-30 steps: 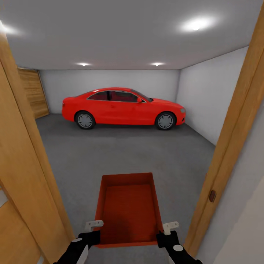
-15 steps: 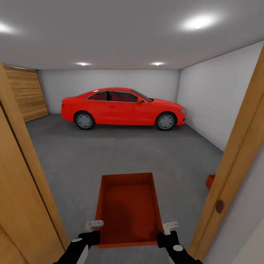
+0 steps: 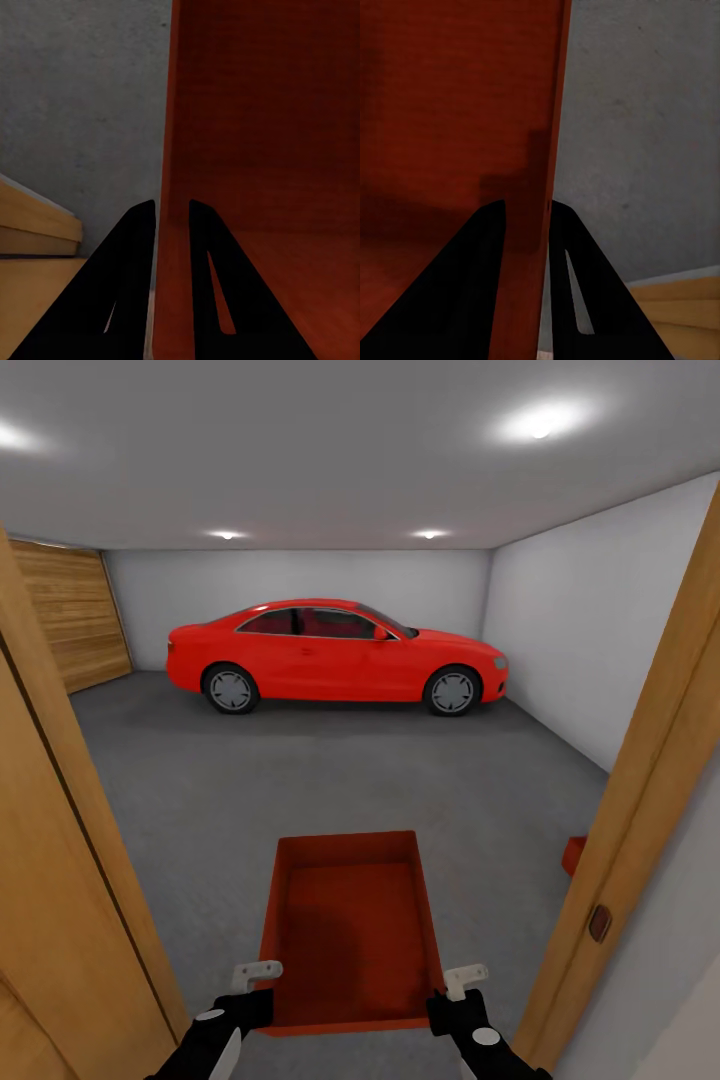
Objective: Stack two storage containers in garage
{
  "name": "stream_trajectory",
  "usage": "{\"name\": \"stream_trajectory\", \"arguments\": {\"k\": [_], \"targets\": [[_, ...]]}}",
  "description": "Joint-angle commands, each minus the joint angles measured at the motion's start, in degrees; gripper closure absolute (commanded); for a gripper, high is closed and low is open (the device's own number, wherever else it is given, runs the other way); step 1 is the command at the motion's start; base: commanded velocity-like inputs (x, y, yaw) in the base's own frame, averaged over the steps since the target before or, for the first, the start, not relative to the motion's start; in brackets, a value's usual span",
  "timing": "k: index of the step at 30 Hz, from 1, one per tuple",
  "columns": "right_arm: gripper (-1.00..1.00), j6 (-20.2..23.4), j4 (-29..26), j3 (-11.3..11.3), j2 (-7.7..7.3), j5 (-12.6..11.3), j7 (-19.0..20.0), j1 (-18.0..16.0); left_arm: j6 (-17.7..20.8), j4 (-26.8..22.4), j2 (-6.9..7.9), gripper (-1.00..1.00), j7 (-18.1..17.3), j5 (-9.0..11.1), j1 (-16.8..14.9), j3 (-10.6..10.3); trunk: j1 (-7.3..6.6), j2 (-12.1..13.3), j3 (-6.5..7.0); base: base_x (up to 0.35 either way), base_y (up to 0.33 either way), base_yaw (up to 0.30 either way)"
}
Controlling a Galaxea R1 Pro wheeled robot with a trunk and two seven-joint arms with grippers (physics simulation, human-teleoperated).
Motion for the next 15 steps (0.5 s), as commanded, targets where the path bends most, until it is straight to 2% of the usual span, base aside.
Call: {"name": "stream_trajectory", "arguments": {"k": [1, 5, 15], "targets": [[1.00, -0.10, 0.17, 0.87, 1.92, -0.35, 3.52, 0.00, -4.23, -0.19, -0.09, 1.00, 0.56, -1.17, -0.01, 0.47, 0.02, -0.05, -0.03, 0.039, 0.000, 0.000], [1.00, -0.09, 0.17, 0.87, 1.88, -0.35, 3.56, 0.00, -4.23, -0.19, -0.12, 1.00, 0.58, -1.17, -0.01, 0.47, 0.02, -0.05, -0.03, 0.166, 0.000, 0.000], [1.00, -0.10, 0.17, 0.87, 1.88, -0.35, 4.18, 0.00, -4.23, -0.19, -0.08, 1.00, 0.58, -1.17, -0.01, 0.47, 0.02, -0.05, -0.03, 0.309, 0.000, 0.000]]}}
